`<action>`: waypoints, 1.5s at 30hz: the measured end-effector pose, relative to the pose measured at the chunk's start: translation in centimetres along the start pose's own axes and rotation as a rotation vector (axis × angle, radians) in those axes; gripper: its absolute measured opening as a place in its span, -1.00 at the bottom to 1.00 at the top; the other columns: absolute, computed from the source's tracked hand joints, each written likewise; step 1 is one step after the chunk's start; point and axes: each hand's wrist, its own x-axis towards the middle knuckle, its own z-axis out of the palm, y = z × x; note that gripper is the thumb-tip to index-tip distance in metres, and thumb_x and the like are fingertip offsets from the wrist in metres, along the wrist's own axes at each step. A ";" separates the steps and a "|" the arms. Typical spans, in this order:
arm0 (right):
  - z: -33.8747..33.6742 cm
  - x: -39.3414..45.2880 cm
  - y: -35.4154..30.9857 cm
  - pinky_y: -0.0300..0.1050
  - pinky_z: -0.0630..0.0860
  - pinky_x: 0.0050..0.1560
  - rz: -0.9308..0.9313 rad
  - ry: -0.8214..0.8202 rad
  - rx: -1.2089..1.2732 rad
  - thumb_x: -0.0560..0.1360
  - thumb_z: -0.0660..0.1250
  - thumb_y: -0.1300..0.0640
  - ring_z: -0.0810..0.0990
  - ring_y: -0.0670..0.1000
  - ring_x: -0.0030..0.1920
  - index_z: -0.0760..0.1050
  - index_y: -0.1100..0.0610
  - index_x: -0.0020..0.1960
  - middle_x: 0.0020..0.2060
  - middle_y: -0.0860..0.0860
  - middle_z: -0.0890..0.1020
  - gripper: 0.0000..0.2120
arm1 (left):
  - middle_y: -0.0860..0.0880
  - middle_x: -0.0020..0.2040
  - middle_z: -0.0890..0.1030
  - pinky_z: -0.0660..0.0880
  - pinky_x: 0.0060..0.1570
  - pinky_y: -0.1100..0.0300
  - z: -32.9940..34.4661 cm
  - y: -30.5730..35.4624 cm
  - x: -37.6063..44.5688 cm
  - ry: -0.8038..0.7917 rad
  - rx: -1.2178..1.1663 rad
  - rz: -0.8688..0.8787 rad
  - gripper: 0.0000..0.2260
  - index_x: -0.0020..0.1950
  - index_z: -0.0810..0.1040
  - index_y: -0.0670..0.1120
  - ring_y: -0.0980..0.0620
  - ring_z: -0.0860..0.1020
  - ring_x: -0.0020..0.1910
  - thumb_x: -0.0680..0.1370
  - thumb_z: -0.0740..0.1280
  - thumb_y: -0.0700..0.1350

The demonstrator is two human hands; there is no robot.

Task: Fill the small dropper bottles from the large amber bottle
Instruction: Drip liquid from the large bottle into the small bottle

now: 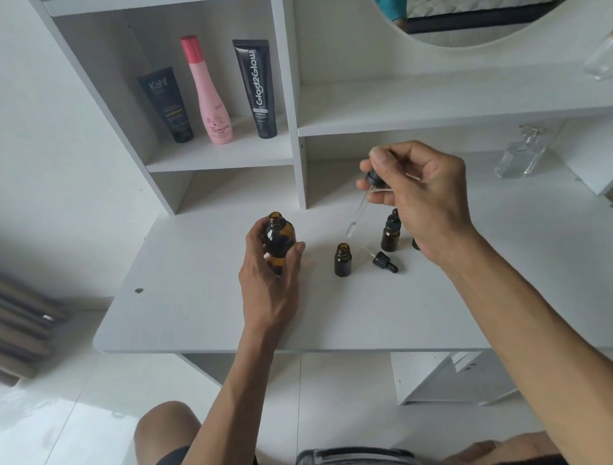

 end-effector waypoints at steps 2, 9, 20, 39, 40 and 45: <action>0.1 -0.2 0.3 -0.06 0.67 -0.16 0.012 -0.001 -0.001 0.57 0.40 0.14 0.74 0.07 -0.19 0.62 0.13 -0.08 -0.12 0.11 0.72 -0.91 | 0.17 0.13 0.62 0.61 0.06 -0.15 0.0 0.0 0.0 -0.001 0.008 0.007 -0.61 0.31 0.35 0.29 -0.08 0.66 0.01 0.58 0.41 -0.01; 0.2 -0.5 1.0 -0.06 0.66 -0.17 0.040 0.004 -0.002 0.57 0.40 0.13 0.74 0.07 -0.19 0.63 0.12 -0.09 -0.12 0.12 0.72 -0.90 | 0.26 0.07 0.62 0.62 0.05 -0.09 0.0 0.1 -0.1 0.002 0.007 -0.018 -0.61 0.36 0.38 0.21 0.02 0.67 -0.03 0.60 0.42 -0.03; 0.4 -0.6 1.2 -0.04 0.67 -0.17 0.035 -0.003 -0.011 0.57 0.40 0.14 0.74 0.10 -0.20 0.63 0.15 -0.09 -0.13 0.13 0.72 -0.90 | 0.25 0.07 0.62 0.61 0.06 -0.12 -0.1 0.1 -0.1 0.002 0.005 -0.019 -0.61 0.31 0.37 0.28 -0.01 0.67 -0.02 0.59 0.42 -0.04; 0.7 -0.8 0.4 -0.03 0.68 -0.18 0.018 -0.029 -0.055 0.57 0.41 0.14 0.73 0.03 -0.24 0.62 0.15 -0.15 -0.19 0.05 0.72 -0.86 | 0.22 0.07 0.62 0.61 0.05 -0.07 -0.1 0.2 -0.1 0.000 0.000 -0.006 -0.61 0.28 0.36 0.32 0.03 0.66 -0.05 0.60 0.42 -0.04; 0.8 -0.8 0.3 -0.04 0.68 -0.18 0.017 -0.031 -0.058 0.57 0.41 0.14 0.73 0.03 -0.24 0.62 0.15 -0.15 -0.19 0.05 0.72 -0.86 | 0.19 0.08 0.63 0.61 0.06 -0.09 -0.1 0.2 -0.1 -0.001 -0.008 -0.006 -0.61 0.29 0.37 0.30 0.00 0.66 -0.05 0.59 0.42 -0.04; 0.8 -0.8 0.2 -0.06 0.68 -0.19 0.009 -0.040 -0.074 0.56 0.41 0.14 0.73 0.02 -0.24 0.62 0.20 -0.13 -0.18 0.09 0.72 -0.85 | 0.22 0.11 0.61 0.61 0.06 -0.11 -0.1 0.4 -0.1 -0.004 0.001 -0.001 -0.60 0.27 0.34 0.35 -0.02 0.66 0.00 0.60 0.42 -0.04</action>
